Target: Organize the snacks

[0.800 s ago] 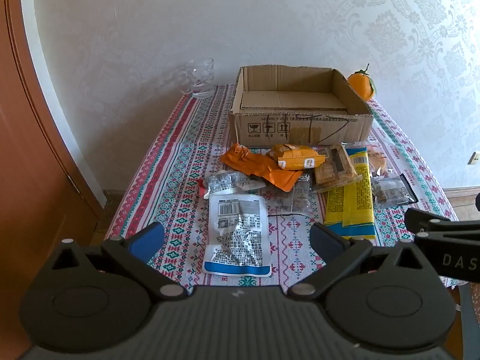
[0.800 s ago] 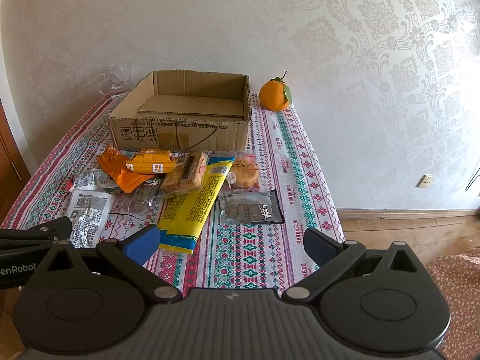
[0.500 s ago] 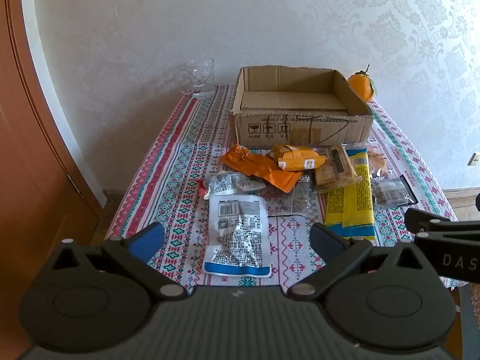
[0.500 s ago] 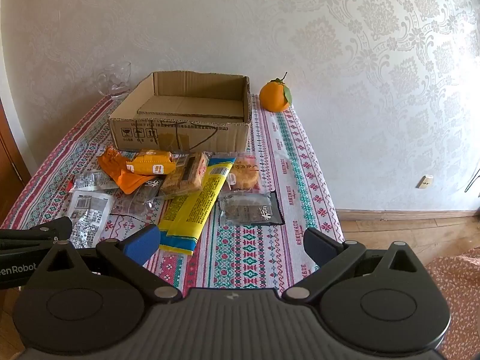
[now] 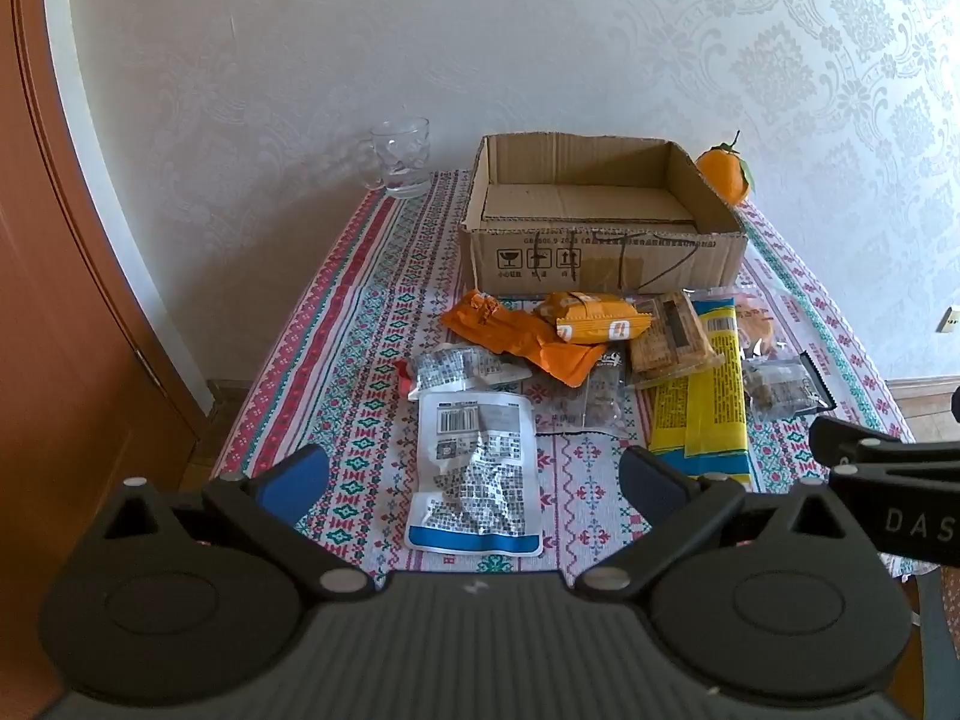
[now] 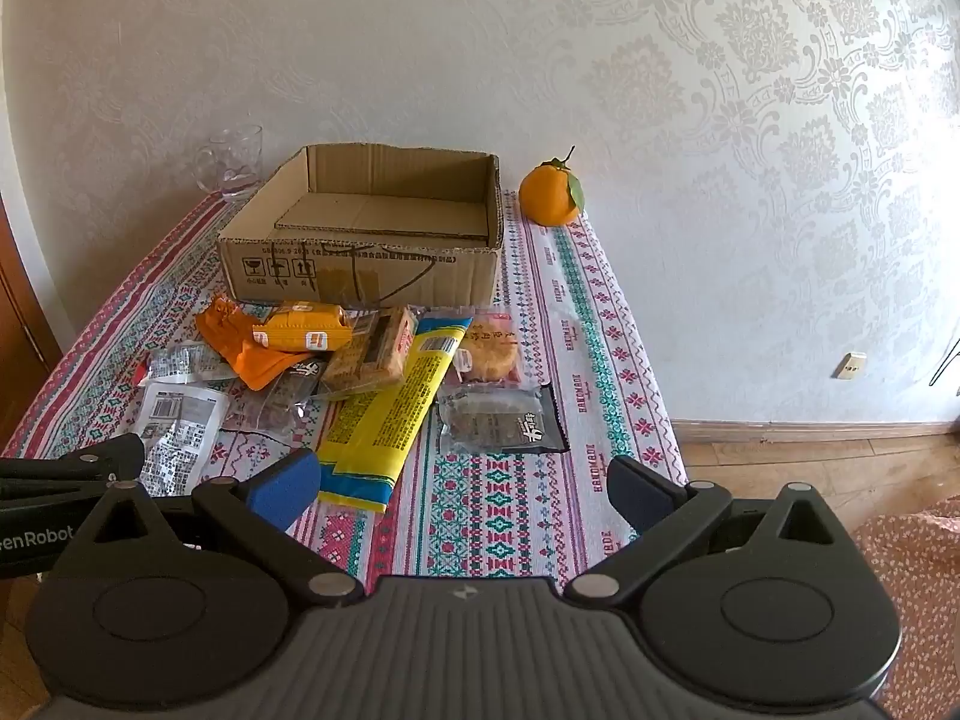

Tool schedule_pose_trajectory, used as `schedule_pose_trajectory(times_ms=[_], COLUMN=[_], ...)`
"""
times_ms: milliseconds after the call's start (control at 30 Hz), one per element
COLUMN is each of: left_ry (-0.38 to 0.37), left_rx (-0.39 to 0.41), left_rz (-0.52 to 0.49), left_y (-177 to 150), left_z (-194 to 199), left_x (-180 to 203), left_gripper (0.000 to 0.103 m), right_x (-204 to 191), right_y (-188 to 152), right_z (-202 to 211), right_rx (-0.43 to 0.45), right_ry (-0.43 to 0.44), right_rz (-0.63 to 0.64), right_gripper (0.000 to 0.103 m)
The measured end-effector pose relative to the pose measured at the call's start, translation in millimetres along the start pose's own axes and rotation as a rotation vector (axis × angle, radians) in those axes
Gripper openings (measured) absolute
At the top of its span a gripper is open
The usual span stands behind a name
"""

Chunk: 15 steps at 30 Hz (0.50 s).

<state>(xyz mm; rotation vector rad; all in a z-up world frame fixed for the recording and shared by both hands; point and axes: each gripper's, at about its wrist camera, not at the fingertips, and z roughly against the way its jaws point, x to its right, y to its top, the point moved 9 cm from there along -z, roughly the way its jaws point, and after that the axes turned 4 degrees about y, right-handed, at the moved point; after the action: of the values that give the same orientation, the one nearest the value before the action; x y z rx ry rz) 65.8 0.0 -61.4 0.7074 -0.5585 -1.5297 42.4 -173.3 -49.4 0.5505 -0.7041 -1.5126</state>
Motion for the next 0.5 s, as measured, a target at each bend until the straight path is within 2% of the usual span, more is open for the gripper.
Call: schedule_pose_trajectory(times_ms=[500], left_ry=[-0.02], left_rx=[-0.005], left_rz=[-0.005], left_y=[1.8], left_z=[-2.8], left_x=[1.7], left_gripper=[0.102], right_x=[1.0], right_y=[4.2], right_z=[-2.3], right_rx=[0.005], right_ry=[0.003], right_rz=[0.004], right_gripper=[0.103])
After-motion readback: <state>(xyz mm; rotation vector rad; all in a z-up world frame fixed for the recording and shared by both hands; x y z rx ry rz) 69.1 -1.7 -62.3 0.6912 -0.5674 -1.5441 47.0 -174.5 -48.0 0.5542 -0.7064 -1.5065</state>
